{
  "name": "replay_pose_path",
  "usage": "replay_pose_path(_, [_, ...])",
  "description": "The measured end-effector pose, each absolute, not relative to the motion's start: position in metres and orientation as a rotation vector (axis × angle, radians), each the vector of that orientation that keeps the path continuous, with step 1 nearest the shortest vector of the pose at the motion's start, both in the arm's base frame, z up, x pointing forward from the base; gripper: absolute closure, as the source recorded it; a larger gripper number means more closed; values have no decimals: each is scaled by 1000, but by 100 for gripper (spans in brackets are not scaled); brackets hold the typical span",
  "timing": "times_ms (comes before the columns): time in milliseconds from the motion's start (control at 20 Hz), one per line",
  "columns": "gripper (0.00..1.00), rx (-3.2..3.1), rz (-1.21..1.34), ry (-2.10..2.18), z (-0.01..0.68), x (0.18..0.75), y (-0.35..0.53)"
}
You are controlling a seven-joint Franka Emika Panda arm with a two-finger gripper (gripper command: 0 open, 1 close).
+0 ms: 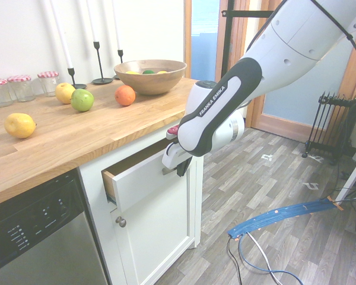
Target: Close the drawer
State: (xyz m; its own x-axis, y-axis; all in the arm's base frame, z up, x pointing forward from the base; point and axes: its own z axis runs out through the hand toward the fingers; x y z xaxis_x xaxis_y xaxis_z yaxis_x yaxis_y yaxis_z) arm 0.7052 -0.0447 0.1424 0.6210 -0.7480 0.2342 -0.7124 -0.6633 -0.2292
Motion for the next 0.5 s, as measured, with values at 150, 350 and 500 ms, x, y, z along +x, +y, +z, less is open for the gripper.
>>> replay_pose_path(150, [100, -2714, -490, 1233, 148, 715, -46])
replay_pose_path(350, [100, -2712, -473, 1236, 144, 726, -46])
replay_pose_path(500, [100, -2717, -459, 1236, 139, 730, -45])
